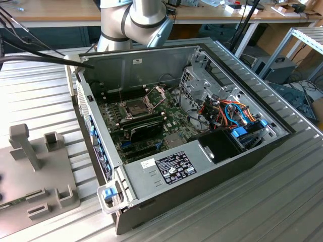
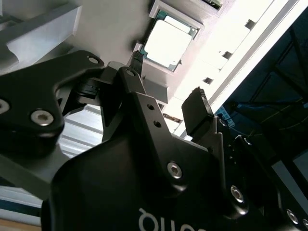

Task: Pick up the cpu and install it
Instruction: 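Pick up the cpu and move it towards the insertion slot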

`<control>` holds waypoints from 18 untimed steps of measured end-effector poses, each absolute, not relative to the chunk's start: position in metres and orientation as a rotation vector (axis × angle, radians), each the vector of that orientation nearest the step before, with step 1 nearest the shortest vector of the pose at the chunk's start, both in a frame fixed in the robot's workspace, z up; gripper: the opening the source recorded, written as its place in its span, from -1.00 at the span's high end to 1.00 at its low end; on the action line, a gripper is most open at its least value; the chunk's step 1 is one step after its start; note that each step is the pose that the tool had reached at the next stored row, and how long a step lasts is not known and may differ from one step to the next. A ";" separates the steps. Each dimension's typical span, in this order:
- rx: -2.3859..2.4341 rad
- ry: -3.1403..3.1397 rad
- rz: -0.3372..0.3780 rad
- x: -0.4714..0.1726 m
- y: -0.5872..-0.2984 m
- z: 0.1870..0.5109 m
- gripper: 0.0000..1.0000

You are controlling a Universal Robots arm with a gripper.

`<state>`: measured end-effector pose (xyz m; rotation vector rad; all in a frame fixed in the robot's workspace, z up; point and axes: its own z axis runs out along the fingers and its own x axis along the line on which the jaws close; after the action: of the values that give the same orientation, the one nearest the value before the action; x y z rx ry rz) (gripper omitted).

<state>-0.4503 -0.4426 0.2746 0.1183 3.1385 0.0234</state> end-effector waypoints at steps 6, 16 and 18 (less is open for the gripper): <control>0.119 3.139 0.006 -0.451 -0.443 0.268 -0.20; 0.119 3.139 -0.020 -0.451 -0.443 0.257 -0.20; 0.119 3.139 -0.020 -0.451 -0.443 0.257 -0.20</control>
<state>-0.4512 -0.4427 0.2570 0.1187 3.1389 -0.0201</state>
